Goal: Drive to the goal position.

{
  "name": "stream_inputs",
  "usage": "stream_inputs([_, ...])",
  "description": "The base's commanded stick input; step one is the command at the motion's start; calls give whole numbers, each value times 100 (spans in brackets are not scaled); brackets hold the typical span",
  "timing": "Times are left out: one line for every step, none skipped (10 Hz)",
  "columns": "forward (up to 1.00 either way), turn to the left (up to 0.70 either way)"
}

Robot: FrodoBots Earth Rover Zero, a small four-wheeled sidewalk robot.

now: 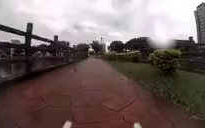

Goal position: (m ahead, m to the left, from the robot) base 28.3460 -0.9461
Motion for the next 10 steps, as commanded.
stream_inputs([50,0])
stream_inputs([50,39])
stream_inputs([50,50])
stream_inputs([50,50])
stream_inputs([50,0])
stream_inputs([50,0])
stream_inputs([50,0])
stream_inputs([50,0])
stream_inputs([50,0])
stream_inputs([50,0])
